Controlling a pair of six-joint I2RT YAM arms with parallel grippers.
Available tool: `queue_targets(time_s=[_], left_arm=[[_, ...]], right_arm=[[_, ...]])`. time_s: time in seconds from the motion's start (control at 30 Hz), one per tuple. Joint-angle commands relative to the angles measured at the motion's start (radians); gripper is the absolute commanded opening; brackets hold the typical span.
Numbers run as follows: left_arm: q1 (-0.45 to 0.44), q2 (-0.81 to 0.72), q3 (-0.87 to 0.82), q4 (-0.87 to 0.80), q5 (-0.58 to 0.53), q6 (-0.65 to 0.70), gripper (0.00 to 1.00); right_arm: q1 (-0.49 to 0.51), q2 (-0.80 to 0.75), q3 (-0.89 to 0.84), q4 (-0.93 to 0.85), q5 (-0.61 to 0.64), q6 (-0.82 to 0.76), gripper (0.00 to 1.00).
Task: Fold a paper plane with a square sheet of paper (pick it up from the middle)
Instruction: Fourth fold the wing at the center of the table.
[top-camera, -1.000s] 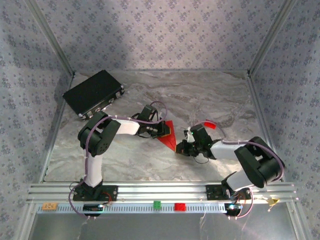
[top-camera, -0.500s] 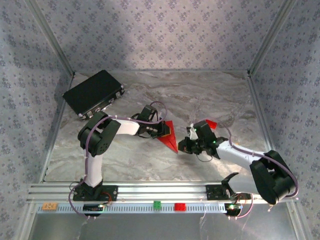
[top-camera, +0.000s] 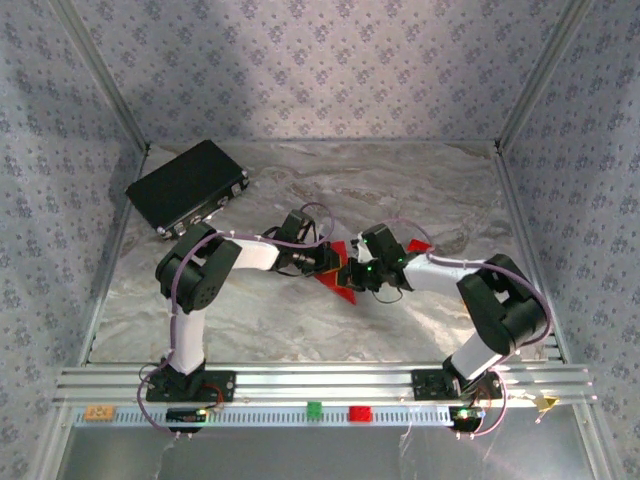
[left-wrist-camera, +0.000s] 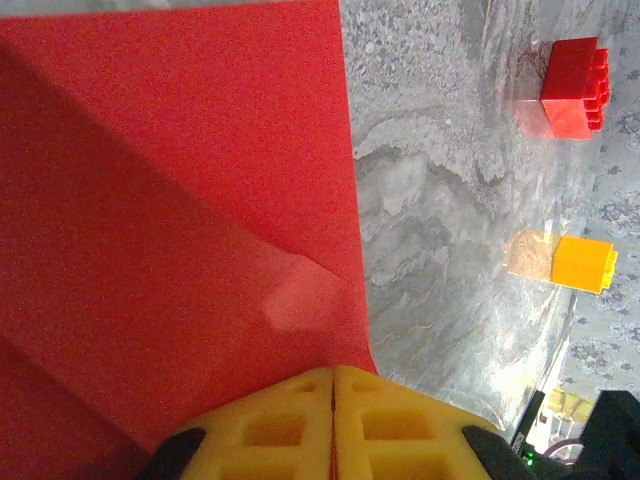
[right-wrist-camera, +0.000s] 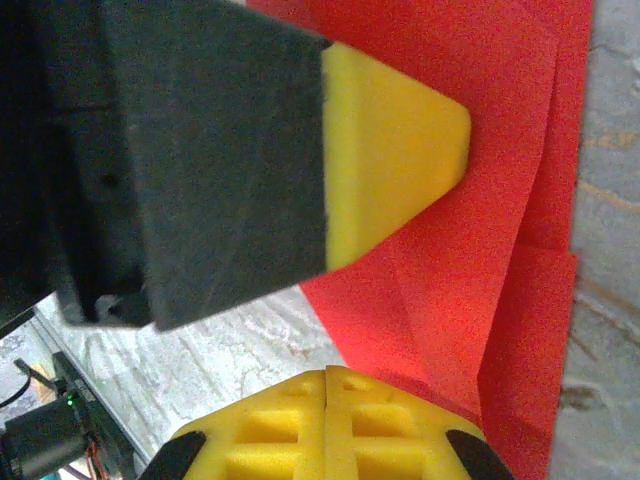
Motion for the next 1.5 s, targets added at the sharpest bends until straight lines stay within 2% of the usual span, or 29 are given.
queue_targets(time_s=[0.0, 0.13, 0.5, 0.73, 0.93, 1.03, 1.27, 1.47], left_arm=[[-0.006, 0.035, -0.020, -0.055, -0.047, 0.004, 0.08], [-0.006, 0.037, -0.020, -0.056, -0.045, 0.004, 0.08], [-0.002, 0.025, 0.005, -0.072, -0.042, 0.022, 0.09], [-0.005, -0.070, 0.049, -0.109, -0.046, 0.054, 0.13], [-0.023, -0.111, 0.029, -0.139, -0.046, 0.053, 0.06], [-0.039, -0.092, 0.027, -0.135, -0.025, 0.050, 0.03], [-0.057, -0.026, 0.041, -0.163, -0.020, 0.035, 0.02], [-0.049, 0.014, 0.065, -0.218, -0.102, 0.034, 0.02]], right_arm=[[0.011, 0.031, 0.030, 0.012, 0.036, 0.016, 0.01], [-0.003, 0.058, 0.001, 0.025, 0.063, 0.032, 0.01], [-0.038, 0.050, -0.210, 0.187, 0.011, 0.139, 0.01], [-0.054, 0.038, -0.229, 0.188, 0.017, 0.142, 0.00], [-0.058, 0.049, -0.231, 0.204, 0.012, 0.150, 0.00], [-0.061, 0.054, -0.232, 0.209, 0.012, 0.154, 0.00], [-0.064, 0.056, -0.239, 0.218, 0.012, 0.159, 0.00], [-0.069, 0.057, -0.246, 0.216, 0.009, 0.156, 0.00]])
